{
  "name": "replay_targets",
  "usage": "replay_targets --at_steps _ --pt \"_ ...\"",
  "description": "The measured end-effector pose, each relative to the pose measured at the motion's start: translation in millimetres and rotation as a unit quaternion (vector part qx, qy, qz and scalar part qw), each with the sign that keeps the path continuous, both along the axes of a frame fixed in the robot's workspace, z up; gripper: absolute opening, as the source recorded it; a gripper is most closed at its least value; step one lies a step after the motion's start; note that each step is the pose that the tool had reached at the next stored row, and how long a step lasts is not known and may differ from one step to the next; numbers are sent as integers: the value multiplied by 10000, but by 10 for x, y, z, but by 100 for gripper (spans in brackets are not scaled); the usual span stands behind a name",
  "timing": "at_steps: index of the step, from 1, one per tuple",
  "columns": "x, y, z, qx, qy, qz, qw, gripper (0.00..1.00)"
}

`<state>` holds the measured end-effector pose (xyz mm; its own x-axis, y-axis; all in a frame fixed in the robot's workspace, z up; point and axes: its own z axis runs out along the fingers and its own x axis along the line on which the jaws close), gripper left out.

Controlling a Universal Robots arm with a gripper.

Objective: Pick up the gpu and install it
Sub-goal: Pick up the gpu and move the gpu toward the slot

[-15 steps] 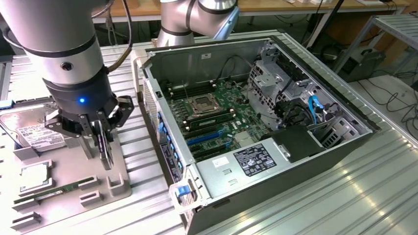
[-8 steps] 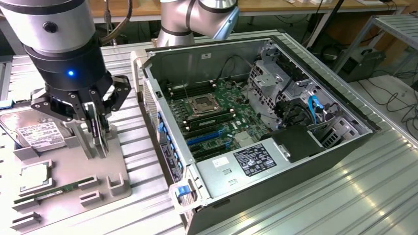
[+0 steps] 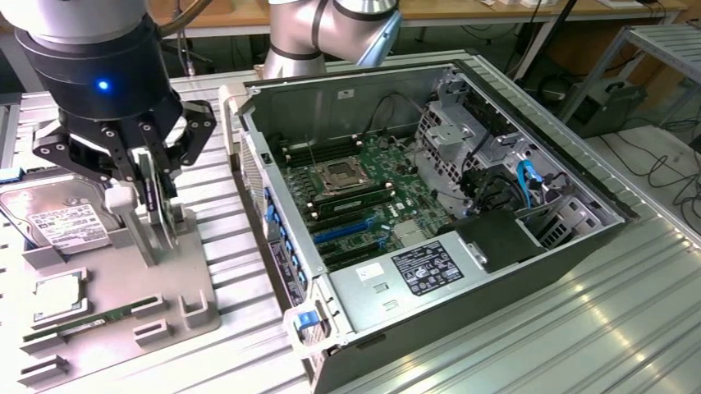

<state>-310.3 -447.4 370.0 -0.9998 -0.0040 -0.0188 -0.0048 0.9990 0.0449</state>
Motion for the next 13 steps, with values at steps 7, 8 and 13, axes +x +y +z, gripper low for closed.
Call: replay_targets --at_steps 7,8,13 --pt "0 0 73 -1 0 0 10000 27" --pt "0 0 83 0 0 0 10000 27" --pt "0 0 130 0 0 0 10000 27"
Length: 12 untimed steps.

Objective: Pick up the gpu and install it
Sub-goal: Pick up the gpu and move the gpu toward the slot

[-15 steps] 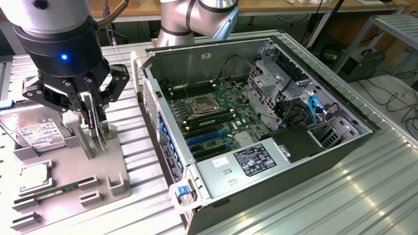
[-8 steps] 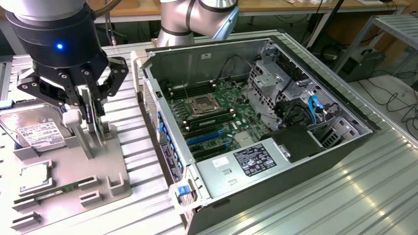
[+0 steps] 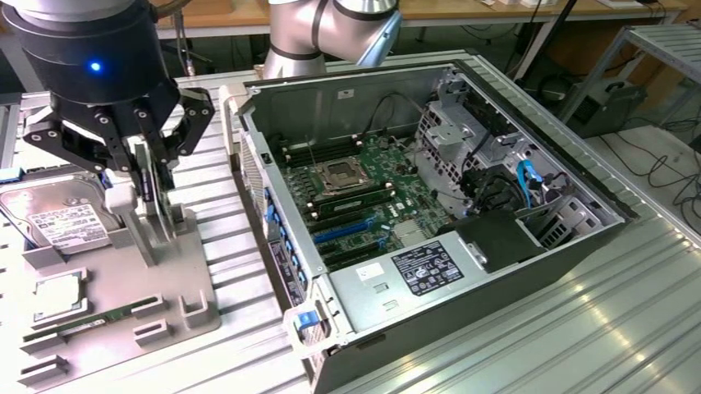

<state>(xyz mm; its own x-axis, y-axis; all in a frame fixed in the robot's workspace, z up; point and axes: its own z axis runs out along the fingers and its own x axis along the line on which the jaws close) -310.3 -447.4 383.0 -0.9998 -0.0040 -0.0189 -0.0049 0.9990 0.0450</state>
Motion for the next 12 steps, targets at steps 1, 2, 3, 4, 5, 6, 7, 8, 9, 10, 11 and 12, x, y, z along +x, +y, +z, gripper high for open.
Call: replay_targets --at_steps 1,2,3,4,5,6,7,8,9,10,11,12 --pt "1 1 7 -1 1 2 10000 27" --pt "1 1 12 -1 0 6 10000 27" --pt "1 1 17 -2 0 13 10000 27" --pt "1 1 23 -2 0 21 10000 27" --pt "1 1 27 -2 1 24 10000 27" --pt "1 1 33 -2 0 26 10000 27" --pt "1 1 36 -2 0 28 10000 27" --pt "1 1 39 -2 0 28 10000 27" --pt "1 1 46 -2 1 28 10000 27" --pt "1 1 54 -3 1 28 10000 27" --pt "1 1 62 -2 1 28 10000 27" --pt "1 1 72 -2 1 28 10000 27"
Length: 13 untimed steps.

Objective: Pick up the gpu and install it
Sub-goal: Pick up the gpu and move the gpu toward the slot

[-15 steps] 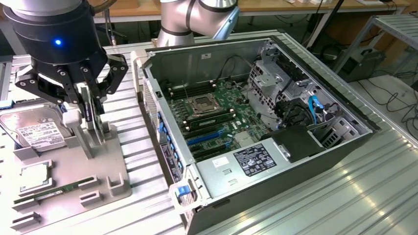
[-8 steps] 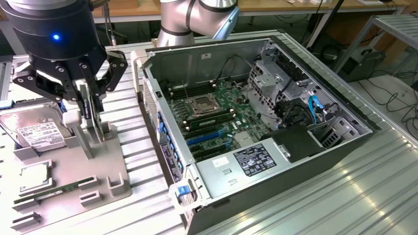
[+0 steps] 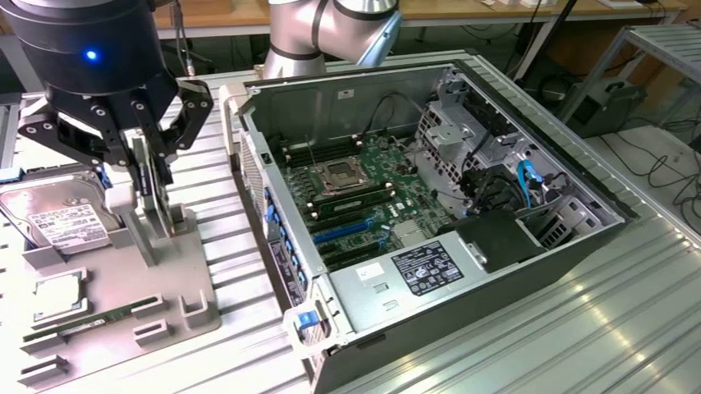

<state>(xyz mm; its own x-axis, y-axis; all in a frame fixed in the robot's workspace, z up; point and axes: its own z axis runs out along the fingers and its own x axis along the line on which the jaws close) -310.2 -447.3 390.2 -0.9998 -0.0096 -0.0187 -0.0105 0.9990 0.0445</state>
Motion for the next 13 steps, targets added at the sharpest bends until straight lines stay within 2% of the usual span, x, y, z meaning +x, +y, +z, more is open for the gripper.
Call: replay_targets --at_steps 6,13 --pt "0 5 77 0 0 0 10000 27" --pt "0 5 93 4 -1 -1 10000 27"
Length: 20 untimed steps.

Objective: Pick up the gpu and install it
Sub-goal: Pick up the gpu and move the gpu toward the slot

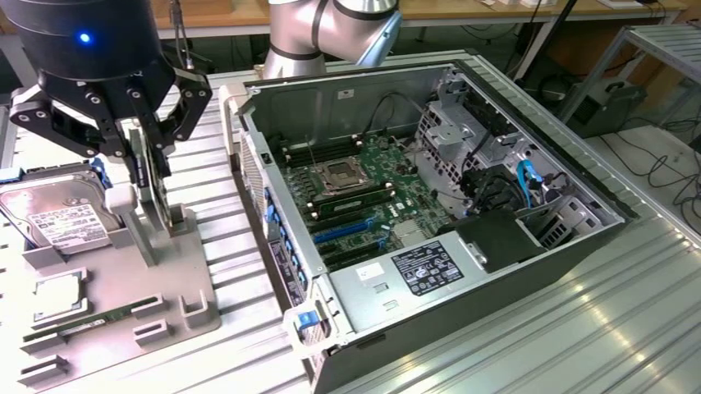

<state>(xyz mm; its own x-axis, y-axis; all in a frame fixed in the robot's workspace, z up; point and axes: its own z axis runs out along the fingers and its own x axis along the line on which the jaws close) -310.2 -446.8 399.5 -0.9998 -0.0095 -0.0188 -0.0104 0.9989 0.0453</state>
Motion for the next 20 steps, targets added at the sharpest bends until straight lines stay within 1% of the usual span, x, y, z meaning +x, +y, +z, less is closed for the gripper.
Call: replay_targets --at_steps 3,9,14,15,20 --pt "2 -1 6 10 1 1 10000 27" --pt "9 -6 12 52 0 1 10000 27" --pt "12 -10 17 98 0 0 10000 27" --pt "13 -10 20 104 0 0 9999 27" --pt "13 -11 39 108 0 1 9999 27"
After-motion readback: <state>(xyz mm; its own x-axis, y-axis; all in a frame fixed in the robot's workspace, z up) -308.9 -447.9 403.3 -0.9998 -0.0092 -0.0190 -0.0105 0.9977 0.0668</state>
